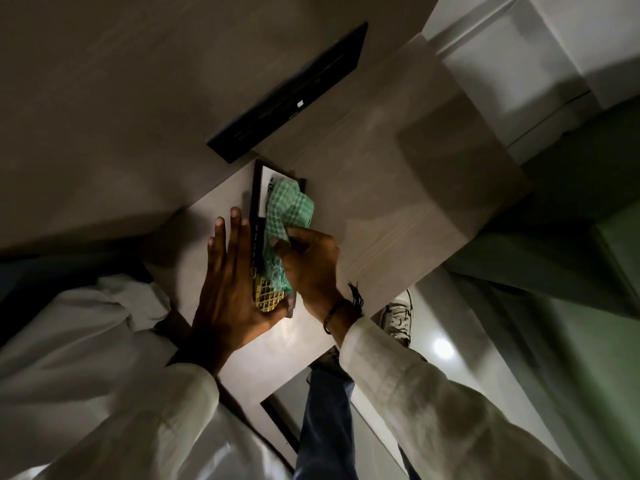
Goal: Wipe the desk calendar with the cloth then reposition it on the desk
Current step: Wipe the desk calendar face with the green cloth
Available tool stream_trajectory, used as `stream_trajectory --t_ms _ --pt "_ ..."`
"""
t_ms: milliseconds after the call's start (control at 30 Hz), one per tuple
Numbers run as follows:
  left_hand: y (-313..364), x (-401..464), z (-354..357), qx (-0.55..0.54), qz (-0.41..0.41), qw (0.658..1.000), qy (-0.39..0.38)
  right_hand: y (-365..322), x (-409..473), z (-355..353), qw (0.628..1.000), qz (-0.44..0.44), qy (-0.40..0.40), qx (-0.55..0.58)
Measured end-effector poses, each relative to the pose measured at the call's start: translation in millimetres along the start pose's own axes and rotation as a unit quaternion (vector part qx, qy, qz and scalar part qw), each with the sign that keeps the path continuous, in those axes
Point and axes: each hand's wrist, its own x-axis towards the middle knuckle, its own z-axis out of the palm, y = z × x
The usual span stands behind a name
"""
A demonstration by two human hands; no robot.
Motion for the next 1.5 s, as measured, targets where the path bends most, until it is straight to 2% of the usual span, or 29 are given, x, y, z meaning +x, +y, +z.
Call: stream_trajectory --t_ms 167,300,467,600,667,767,933,1033,1167,1300,1500 --pt "3.4 0.4 -1.8 -0.018 0.005 1.0 0.004 -2.4 9.1 -6.9 0.999 0.031 0.03 -0.02" --pt "1.3 0.4 -0.8 -0.009 0.016 1.0 0.009 -3.5 -1.7 2.3 1.0 0.01 -0.001 0.004" --pt "3.5 -0.5 -1.3 -0.019 0.007 1.0 0.001 6.0 7.2 -10.6 0.998 0.048 0.026 -0.035" --pt "1.3 0.1 -2.7 -0.019 -0.002 1.0 -0.009 -4.2 -2.0 -4.9 0.999 0.011 -0.009 -0.028" --pt "0.5 0.2 -2.4 -0.02 0.0 1.0 -0.01 0.8 -0.6 -8.0 0.998 -0.011 -0.019 -0.064" --pt "1.5 0.7 -1.1 -0.022 -0.004 1.0 -0.012 2.5 7.6 -13.0 0.996 0.012 0.002 -0.086" --pt "-1.3 1.2 -0.5 -0.02 -0.003 1.0 -0.009 3.9 -1.7 -5.7 0.994 -0.036 -0.033 -0.097" --pt "-0.9 0.9 -0.3 -0.017 -0.013 1.0 -0.014 6.5 7.7 -10.0 0.99 -0.014 -0.007 -0.138" --pt "1.0 2.5 -1.5 -0.011 -0.012 1.0 -0.012 2.2 2.9 -3.8 0.994 -0.023 0.001 -0.104" --pt "3.4 2.4 -3.0 -0.017 -0.01 1.0 -0.01 10.0 0.7 -9.6 0.992 0.008 0.0 -0.123" --pt "-1.6 1.4 -0.6 -0.006 0.014 1.0 0.011 2.0 -5.6 -1.8 0.993 -0.052 0.004 -0.108"
